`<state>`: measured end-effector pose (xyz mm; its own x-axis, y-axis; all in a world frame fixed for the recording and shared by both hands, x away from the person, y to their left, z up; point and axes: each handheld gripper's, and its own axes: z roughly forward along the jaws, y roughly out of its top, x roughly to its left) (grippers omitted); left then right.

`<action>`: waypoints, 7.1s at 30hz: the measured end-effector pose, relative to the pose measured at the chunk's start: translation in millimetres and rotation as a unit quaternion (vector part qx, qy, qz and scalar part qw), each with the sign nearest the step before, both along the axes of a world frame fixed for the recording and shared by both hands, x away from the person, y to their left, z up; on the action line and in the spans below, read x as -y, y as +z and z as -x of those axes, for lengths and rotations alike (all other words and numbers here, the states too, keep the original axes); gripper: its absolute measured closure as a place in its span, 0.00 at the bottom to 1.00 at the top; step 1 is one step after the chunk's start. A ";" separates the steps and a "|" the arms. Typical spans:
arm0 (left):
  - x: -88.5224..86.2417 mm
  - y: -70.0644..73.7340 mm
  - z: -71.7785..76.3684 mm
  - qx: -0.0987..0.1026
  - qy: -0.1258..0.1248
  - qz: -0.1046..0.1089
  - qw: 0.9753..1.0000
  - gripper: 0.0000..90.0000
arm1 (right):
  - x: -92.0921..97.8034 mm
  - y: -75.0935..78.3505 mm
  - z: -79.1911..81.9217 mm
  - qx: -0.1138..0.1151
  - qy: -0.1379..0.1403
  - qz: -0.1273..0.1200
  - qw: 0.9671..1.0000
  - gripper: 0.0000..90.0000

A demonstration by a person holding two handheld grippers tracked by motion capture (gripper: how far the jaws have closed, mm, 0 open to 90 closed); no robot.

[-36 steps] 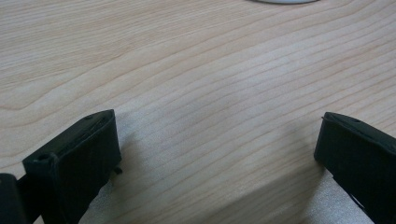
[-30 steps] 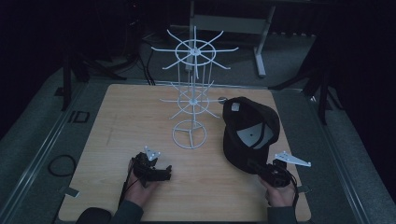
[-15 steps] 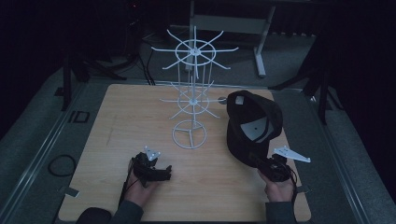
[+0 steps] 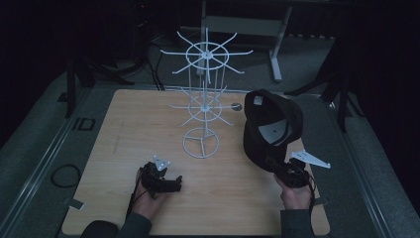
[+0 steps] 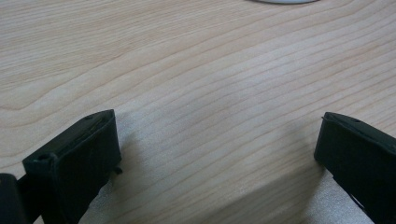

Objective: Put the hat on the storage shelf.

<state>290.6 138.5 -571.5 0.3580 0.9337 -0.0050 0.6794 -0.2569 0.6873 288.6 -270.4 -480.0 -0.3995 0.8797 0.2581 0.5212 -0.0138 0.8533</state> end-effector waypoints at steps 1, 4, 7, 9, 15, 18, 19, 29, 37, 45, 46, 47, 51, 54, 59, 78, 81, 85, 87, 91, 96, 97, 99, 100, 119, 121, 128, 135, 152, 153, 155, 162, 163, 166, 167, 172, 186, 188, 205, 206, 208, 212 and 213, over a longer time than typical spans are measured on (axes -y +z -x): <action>0.0 0.0 0.0 0.000 0.000 0.000 1.000 0.00 | -0.5 0.8 -0.6 0.001 -0.002 0.001 1.000 0.96; 0.2 -0.1 0.0 0.001 0.001 0.001 1.000 0.00 | -2.3 3.5 -2.2 0.003 -0.003 0.005 1.000 0.96; 0.2 -0.1 0.0 0.001 0.001 0.001 1.000 0.00 | -3.6 5.8 -3.2 0.005 -0.004 0.007 1.000 0.96; 0.2 -0.1 0.0 0.001 0.001 0.001 1.000 0.00 | -4.9 9.5 -4.5 0.010 -0.005 0.010 1.000 0.96; 0.1 -0.1 -0.1 0.001 0.001 0.001 1.000 0.00 | -7.6 16.1 -7.6 0.017 -0.007 0.016 1.000 0.96; 0.1 -0.1 -0.1 0.001 0.001 0.001 1.000 0.00 | -10.1 19.5 -9.1 0.019 -0.007 0.023 1.000 0.96; 0.1 -0.1 -0.1 0.001 0.001 0.001 1.000 0.00 | -10.6 20.7 -9.4 0.021 -0.006 0.026 0.999 0.96; 0.1 -0.1 -0.1 0.001 0.001 0.001 1.000 0.00 | -15.4 29.0 -13.7 0.028 -0.003 0.036 0.999 0.96; 0.0 0.1 -0.1 0.001 0.000 0.001 1.000 0.00 | -18.5 36.2 -16.2 0.034 -0.005 0.040 0.999 0.96; 0.0 0.0 -0.1 0.001 0.000 0.000 1.000 0.00 | -22.2 41.7 -17.7 0.040 -0.002 0.044 0.998 0.96; 0.0 0.0 -0.1 0.001 0.000 0.000 1.000 0.00 | -22.7 42.3 -17.9 0.040 -0.002 0.046 0.998 0.96; 0.0 0.0 -0.1 0.001 0.000 0.000 1.000 0.00 | -23.2 42.8 -18.0 0.041 0.000 0.048 0.998 0.96; 0.0 0.0 -0.1 0.001 0.000 0.000 1.000 0.00 | -24.8 44.8 -18.9 0.042 0.000 0.050 0.998 0.96; 0.0 0.0 -0.1 0.001 0.000 0.000 1.000 0.00 | -25.1 46.6 -19.6 0.044 -0.001 0.053 0.998 0.96; 0.0 0.0 -0.1 0.001 0.000 0.000 1.000 0.00 | -25.7 49.6 -20.5 0.046 -0.002 0.053 0.998 0.96; 0.0 0.0 -0.1 0.001 0.000 0.000 1.000 0.00 | -29.1 58.4 -23.1 0.054 -0.005 0.058 0.997 0.96; 0.0 0.0 -0.1 0.001 0.000 0.000 1.000 0.00 | -29.1 59.2 -23.2 0.056 -0.006 0.059 0.997 0.96; 0.1 0.0 -0.1 0.000 0.001 0.002 1.000 0.00 | -29.3 61.2 -23.3 0.058 -0.008 0.059 0.997 0.96; 0.2 -0.1 -0.1 0.001 0.001 0.002 1.000 0.00 | -29.4 62.7 -23.2 0.061 -0.009 0.059 0.996 0.96; 0.2 -0.1 -0.1 0.001 0.001 0.002 1.000 0.00 | -30.0 65.7 -23.3 0.065 -0.009 0.062 0.996 0.96; 0.2 0.0 -0.1 0.000 0.001 0.002 1.000 0.00 | -31.7 68.0 -23.7 0.068 -0.010 0.068 0.995 0.96; 0.2 0.0 -0.1 0.000 0.001 0.002 1.000 0.00 | -32.1 68.1 -23.7 0.068 -0.009 0.069 0.995 0.96; 0.2 0.0 -0.1 0.000 0.001 0.002 1.000 0.00 | -32.5 68.3 -23.7 0.068 -0.010 0.069 0.995 0.96; 0.2 0.0 -0.1 0.000 0.001 0.002 1.000 0.00 | -32.5 68.3 -23.7 0.069 -0.010 0.069 0.995 0.96; 0.2 0.1 -0.1 0.000 0.001 0.002 1.000 0.00 | -32.6 78.2 -23.7 0.078 -0.013 0.073 0.994 0.96; 0.2 0.1 -0.1 0.000 0.001 0.002 1.000 0.00 | -32.7 79.5 -23.5 0.079 -0.013 0.071 0.994 0.96; 0.1 0.0 -0.1 0.000 0.001 0.001 1.000 0.00 | -34.4 83.8 -22.8 0.084 -0.013 0.070 0.994 0.96; 0.1 0.0 -0.1 0.000 0.001 0.001 1.000 0.00 | -35.8 87.3 -22.9 0.088 -0.012 0.073 0.993 0.96; 0.2 0.0 0.0 0.000 0.001 0.002 1.000 0.00 | -37.9 96.7 -22.7 0.098 -0.013 0.075 0.992 0.96; 0.2 0.0 0.0 0.000 0.001 0.002 1.000 0.00 | -37.8 97.0 -22.7 0.098 -0.014 0.075 0.992 0.96; 0.2 0.0 0.0 0.000 0.001 0.002 1.000 0.00 | -37.7 97.5 -22.7 0.099 -0.014 0.075 0.992 0.96; 0.2 0.0 0.0 0.000 0.001 0.002 1.000 0.00 | -37.0 99.3 -22.8 0.100 -0.016 0.074 0.992 0.96; 0.2 0.0 0.0 0.000 0.001 0.002 1.000 0.00 | -37.0 99.4 -22.9 0.100 -0.016 0.075 0.992 0.96; 0.2 0.0 0.0 0.000 0.001 0.002 1.000 0.00 | -37.3 100.1 -23.0 0.101 -0.016 0.075 0.992 0.96; 0.2 0.0 0.0 0.000 0.001 0.002 1.000 0.00 | -37.3 100.5 -22.9 0.101 -0.016 0.075 0.992 0.96; 0.2 0.0 0.0 0.000 0.001 0.002 1.000 0.00 | -37.4 102.2 -22.7 0.102 -0.016 0.074 0.992 0.96; 0.2 0.0 0.0 0.000 0.001 0.002 1.000 0.00 | -38.7 107.8 -23.4 0.109 -0.020 0.076 0.991 0.96; 0.2 0.0 0.0 0.000 0.001 0.002 1.000 0.00 | -39.9 108.7 -23.3 0.111 -0.022 0.081 0.990 0.96; 0.0 0.1 0.0 -0.001 0.000 0.001 1.000 0.00 | -45.1 115.8 -22.7 0.123 -0.023 0.088 0.988 0.96; 0.1 0.0 0.0 -0.001 0.000 0.001 1.000 0.00 | -45.7 116.0 -22.5 0.124 -0.025 0.090 0.988 0.96; 0.1 0.0 0.0 -0.001 0.000 0.001 1.000 0.00 | -46.6 116.6 -22.2 0.125 -0.025 0.090 0.988 0.96; 0.0 0.1 0.0 -0.001 0.000 0.001 1.000 0.00 | -48.0 117.4 -21.7 0.127 -0.025 0.090 0.987 0.96; 0.1 0.1 0.0 -0.001 0.000 0.001 1.000 0.00 | -48.4 117.5 -21.6 0.128 -0.025 0.091 0.987 0.96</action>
<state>290.6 138.5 -571.4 0.3578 0.9338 -0.0078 0.6803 -0.2550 0.6871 310.2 -222.0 -362.5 -0.3856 0.9226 -0.0108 0.2903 0.1325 0.9477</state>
